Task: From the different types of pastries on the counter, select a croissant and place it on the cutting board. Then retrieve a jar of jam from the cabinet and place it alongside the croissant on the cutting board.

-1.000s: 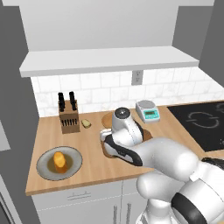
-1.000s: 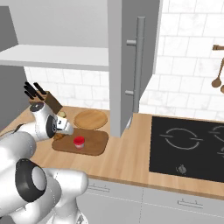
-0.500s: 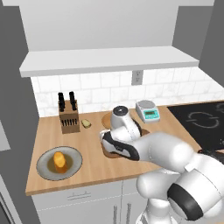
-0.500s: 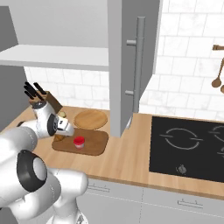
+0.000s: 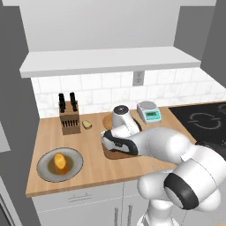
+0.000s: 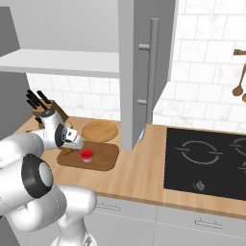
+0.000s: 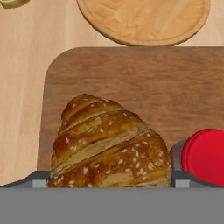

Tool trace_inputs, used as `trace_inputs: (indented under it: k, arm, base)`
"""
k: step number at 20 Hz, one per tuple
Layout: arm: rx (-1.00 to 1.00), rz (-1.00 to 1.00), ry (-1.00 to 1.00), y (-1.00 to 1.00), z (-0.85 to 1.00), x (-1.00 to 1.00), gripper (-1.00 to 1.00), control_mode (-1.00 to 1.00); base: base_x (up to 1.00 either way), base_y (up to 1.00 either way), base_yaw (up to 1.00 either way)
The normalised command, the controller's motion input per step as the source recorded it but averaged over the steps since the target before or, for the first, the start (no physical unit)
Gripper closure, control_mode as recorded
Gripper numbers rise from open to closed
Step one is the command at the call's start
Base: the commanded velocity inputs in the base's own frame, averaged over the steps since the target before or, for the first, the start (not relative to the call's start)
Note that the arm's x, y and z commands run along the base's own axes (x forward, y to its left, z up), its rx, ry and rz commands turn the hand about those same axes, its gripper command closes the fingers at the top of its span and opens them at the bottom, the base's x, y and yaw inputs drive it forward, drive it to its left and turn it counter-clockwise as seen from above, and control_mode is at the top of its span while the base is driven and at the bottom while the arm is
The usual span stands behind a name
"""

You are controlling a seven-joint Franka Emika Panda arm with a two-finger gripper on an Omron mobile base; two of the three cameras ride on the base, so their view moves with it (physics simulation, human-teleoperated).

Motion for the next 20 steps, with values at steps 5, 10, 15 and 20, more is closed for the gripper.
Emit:
trace_inputs:
  k: [5, 10, 15, 20]
  arm:
    - [0.0, 0.0, 0.0, -0.06, -0.11, 0.12, -1.0, -1.0]
    - [0.0, 0.0, 0.0, -0.01, -0.11, 0.0, -1.0, -1.0]
    - [0.0, 0.0, 0.0, -0.02, -0.06, 0.0, -1.0, -1.0]
    - [0.0, 0.0, 0.0, 0.0, 0.0, 0.0, -1.0, -1.0]
  base:
    - [0.0, 0.0, 0.0]
    - [0.0, 0.0, 0.0]
    - [0.0, 0.0, 0.0]
    - [0.0, 0.0, 0.0]
